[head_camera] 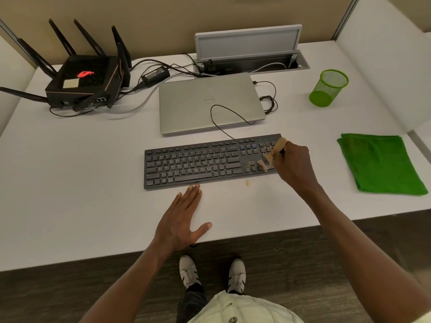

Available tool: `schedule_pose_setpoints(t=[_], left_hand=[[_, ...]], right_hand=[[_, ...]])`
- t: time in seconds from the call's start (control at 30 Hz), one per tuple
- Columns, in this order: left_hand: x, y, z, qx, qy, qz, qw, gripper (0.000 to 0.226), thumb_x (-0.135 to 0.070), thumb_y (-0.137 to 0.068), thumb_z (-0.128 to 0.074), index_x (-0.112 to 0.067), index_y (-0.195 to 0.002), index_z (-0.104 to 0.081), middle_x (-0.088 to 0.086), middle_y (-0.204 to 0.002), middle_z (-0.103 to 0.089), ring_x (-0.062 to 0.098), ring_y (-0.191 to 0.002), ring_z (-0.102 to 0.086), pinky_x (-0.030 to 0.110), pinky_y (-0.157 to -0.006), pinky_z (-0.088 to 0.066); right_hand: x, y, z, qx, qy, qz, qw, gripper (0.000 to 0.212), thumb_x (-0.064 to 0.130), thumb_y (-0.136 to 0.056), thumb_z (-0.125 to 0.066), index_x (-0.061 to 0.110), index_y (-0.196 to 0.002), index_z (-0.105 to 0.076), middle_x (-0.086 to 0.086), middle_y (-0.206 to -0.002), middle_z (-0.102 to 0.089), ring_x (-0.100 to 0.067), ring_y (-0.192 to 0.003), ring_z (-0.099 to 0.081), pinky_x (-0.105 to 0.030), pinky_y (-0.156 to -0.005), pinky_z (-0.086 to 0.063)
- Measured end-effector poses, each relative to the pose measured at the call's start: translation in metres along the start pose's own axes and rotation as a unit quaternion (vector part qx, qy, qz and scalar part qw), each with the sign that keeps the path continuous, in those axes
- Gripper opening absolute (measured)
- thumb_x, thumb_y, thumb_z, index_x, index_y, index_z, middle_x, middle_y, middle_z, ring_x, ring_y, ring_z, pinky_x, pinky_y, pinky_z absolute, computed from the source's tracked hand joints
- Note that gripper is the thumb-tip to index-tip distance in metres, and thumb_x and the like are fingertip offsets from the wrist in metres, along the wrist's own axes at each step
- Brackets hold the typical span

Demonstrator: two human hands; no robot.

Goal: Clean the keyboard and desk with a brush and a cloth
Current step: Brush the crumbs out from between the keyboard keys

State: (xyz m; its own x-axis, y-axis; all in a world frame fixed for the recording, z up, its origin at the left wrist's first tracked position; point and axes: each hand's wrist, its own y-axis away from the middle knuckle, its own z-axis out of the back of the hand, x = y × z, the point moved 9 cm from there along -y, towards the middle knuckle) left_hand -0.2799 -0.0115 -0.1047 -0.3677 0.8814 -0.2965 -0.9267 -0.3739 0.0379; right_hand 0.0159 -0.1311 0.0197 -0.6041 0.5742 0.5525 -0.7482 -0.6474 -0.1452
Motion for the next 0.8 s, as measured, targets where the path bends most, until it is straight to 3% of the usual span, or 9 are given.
schedule_pose_setpoints(t=[0.13,0.33,0.43,0.57,0.7,0.8], left_hand=[[0.0,0.0,0.0,0.002,0.004,0.0,1.0,0.093,-0.075,-0.096,-0.03,-0.012,-0.163,-0.011,0.002,-0.171,0.002,0.011,-0.158,0.005,0.035,-0.127,-0.001],[0.001,0.0,-0.001,-0.005,0.005,-0.001,1.0,0.093,-0.074,-0.097,-0.032,-0.011,-0.163,-0.013,0.002,-0.172,0.0,0.012,-0.158,0.003,0.035,-0.127,-0.002],[0.001,-0.001,-0.001,-0.004,0.005,-0.001,1.0,0.093,-0.074,-0.097,-0.032,-0.011,-0.162,-0.014,0.003,-0.172,-0.001,0.012,-0.158,0.002,0.035,-0.127,-0.002],[0.001,0.0,-0.002,-0.002,0.006,0.001,1.0,0.093,-0.075,-0.097,-0.031,-0.011,-0.163,-0.012,0.002,-0.172,0.001,0.011,-0.158,0.004,0.035,-0.127,-0.001],[0.001,-0.001,-0.001,-0.002,0.0,0.0,1.0,0.094,-0.075,-0.097,-0.03,-0.011,-0.163,-0.011,0.003,-0.172,0.002,0.011,-0.157,0.005,0.034,-0.127,0.0],[0.001,-0.001,-0.002,0.0,-0.004,0.001,1.0,0.094,-0.076,-0.097,-0.028,-0.012,-0.163,-0.011,0.003,-0.172,0.002,0.01,-0.157,0.007,0.035,-0.127,0.0]], right_hand=[[-0.001,0.006,0.006,0.002,0.024,0.0,1.0,0.023,0.005,-0.092,-0.052,0.011,-0.069,-0.05,0.008,-0.053,-0.045,-0.009,-0.047,-0.043,-0.023,-0.045,-0.025],[0.019,-0.003,0.022,-0.034,-0.023,0.024,0.999,0.018,0.001,-0.089,-0.05,0.007,-0.075,-0.059,0.002,-0.061,-0.059,-0.008,-0.051,-0.051,-0.017,-0.05,-0.035],[0.028,-0.011,0.016,-0.04,-0.058,0.016,0.997,0.02,0.003,-0.09,-0.05,0.006,-0.072,-0.059,0.006,-0.057,-0.054,-0.002,-0.052,-0.052,-0.013,-0.048,-0.034],[0.043,-0.013,-0.006,0.011,-0.056,0.051,0.997,0.02,-0.002,-0.088,-0.05,0.006,-0.072,-0.06,-0.002,-0.064,-0.06,-0.001,-0.057,-0.054,-0.012,-0.049,-0.034],[0.05,-0.007,-0.025,0.065,-0.016,0.119,0.991,0.019,0.003,-0.091,-0.053,0.009,-0.079,-0.066,-0.003,-0.075,-0.07,-0.016,-0.071,-0.066,-0.033,-0.064,-0.054],[0.052,-0.007,-0.019,0.067,-0.022,0.137,0.988,0.02,-0.004,-0.089,-0.054,0.009,-0.082,-0.068,-0.003,-0.078,-0.072,-0.016,-0.075,-0.069,-0.028,-0.067,-0.056]])
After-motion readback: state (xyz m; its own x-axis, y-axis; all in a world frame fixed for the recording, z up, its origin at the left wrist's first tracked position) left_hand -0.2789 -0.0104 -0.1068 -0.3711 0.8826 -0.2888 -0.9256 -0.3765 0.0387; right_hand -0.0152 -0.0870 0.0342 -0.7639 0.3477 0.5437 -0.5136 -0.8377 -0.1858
